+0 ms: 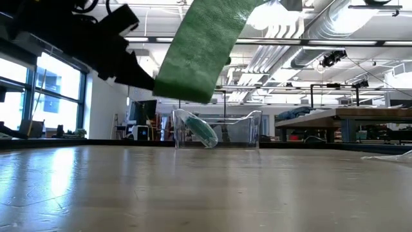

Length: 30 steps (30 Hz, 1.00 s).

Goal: Roll bandage
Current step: Roll the green bandage

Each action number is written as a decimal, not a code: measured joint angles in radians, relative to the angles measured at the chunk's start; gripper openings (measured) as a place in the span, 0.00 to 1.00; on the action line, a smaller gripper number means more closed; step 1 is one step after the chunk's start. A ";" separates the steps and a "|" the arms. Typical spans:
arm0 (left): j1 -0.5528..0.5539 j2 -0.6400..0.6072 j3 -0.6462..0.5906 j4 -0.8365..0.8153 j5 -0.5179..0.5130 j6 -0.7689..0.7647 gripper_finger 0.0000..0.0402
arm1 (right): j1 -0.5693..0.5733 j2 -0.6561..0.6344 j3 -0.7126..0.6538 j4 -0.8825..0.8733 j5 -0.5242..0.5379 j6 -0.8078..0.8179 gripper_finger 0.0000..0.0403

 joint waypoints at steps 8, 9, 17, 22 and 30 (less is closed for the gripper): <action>0.026 -0.205 -0.016 -0.102 -0.106 0.107 0.00 | 0.076 0.112 -0.001 -0.266 -0.297 0.382 0.00; 0.035 -0.245 -0.032 -0.125 -0.117 0.110 0.00 | 0.095 0.130 -0.001 -0.284 -0.315 0.421 0.00; 0.089 -0.485 -0.138 -0.237 -0.095 0.080 0.00 | 0.230 0.222 -0.001 -0.242 -0.301 0.548 0.00; 0.092 -0.472 -0.146 -0.234 0.014 0.043 0.00 | 0.249 0.194 0.012 -0.213 -0.141 0.452 0.00; 0.084 -0.252 -0.146 -0.148 0.078 -0.073 0.00 | 0.243 0.172 0.191 -0.196 0.158 0.144 0.00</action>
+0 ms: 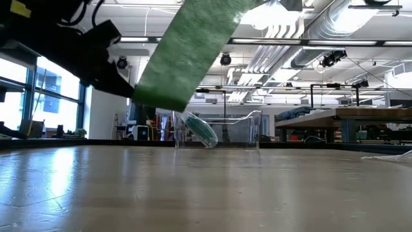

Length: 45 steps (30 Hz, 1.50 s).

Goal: Roll bandage
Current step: Roll the green bandage

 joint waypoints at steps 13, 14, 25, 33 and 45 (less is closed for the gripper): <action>-0.024 0.448 0.106 0.437 0.055 0.044 0.00 | -0.165 0.000 0.192 0.019 0.024 -0.192 0.00; -0.023 0.473 0.129 0.437 0.038 0.055 0.00 | -0.179 0.000 0.192 0.018 0.004 -0.185 0.00; 0.067 0.530 0.198 0.444 -0.176 0.132 0.00 | -0.176 0.076 0.186 -0.058 -0.646 0.052 0.00; 0.102 0.532 0.209 0.418 0.020 0.137 0.00 | -0.087 0.108 0.187 0.022 -0.402 -0.096 0.00; 0.033 0.629 0.309 0.386 0.251 0.133 0.00 | -0.187 0.106 0.389 0.143 -0.133 -0.412 0.00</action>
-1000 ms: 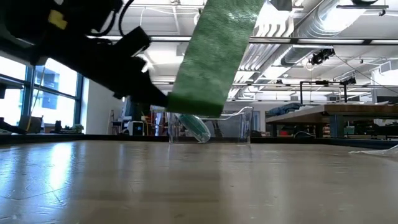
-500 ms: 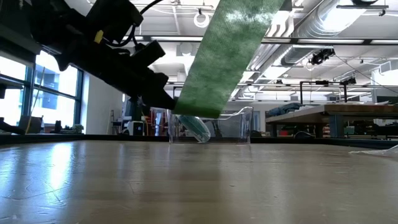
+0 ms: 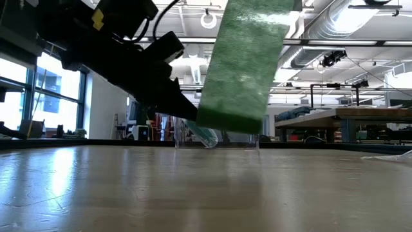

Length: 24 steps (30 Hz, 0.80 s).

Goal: Roll bandage
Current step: Roll the green bandage

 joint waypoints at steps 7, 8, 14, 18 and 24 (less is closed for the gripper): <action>-0.072 0.091 0.100 0.000 0.141 0.000 0.00 | -0.160 -0.056 0.008 0.011 0.070 -0.068 0.00; -0.082 0.097 0.117 -0.002 0.160 0.000 0.00 | -0.190 -0.068 0.008 0.008 0.070 -0.068 0.00; -0.118 0.096 0.235 -0.035 0.313 0.048 0.00 | -0.385 -0.118 0.008 -0.018 0.025 -0.053 0.00; -0.120 0.093 0.319 -0.123 0.331 0.097 0.00 | -0.525 -0.139 0.008 -0.049 -0.107 0.001 0.00; -0.098 0.095 0.360 -0.169 0.380 0.114 0.00 | -0.645 -0.132 0.007 -0.104 -0.210 0.026 0.00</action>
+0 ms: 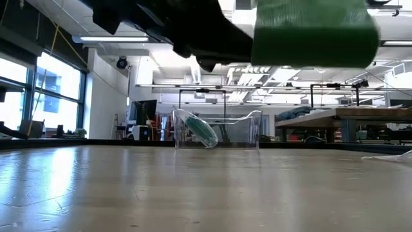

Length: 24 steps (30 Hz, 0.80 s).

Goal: Roll bandage
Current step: Roll the green bandage

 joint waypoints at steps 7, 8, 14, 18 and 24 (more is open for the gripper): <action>-0.027 0.000 0.000 0.122 0.185 -0.008 0.00 | -0.179 0.002 -0.001 -0.112 -0.025 0.040 0.00; -0.034 0.000 0.000 0.148 0.191 -0.008 0.00 | -0.208 0.001 -0.009 -0.132 -0.048 0.060 0.00; -0.085 -0.071 0.000 0.210 0.185 0.063 0.00 | -0.344 0.000 -0.122 -0.244 -0.197 0.159 0.00; -0.142 -0.166 0.000 0.202 0.094 0.171 0.00 | -0.387 -0.010 -0.296 -0.237 -0.267 0.171 0.00; -0.277 -0.330 0.000 0.163 -0.147 0.392 0.00 | -0.409 -0.050 -0.718 -0.005 -0.388 0.188 0.00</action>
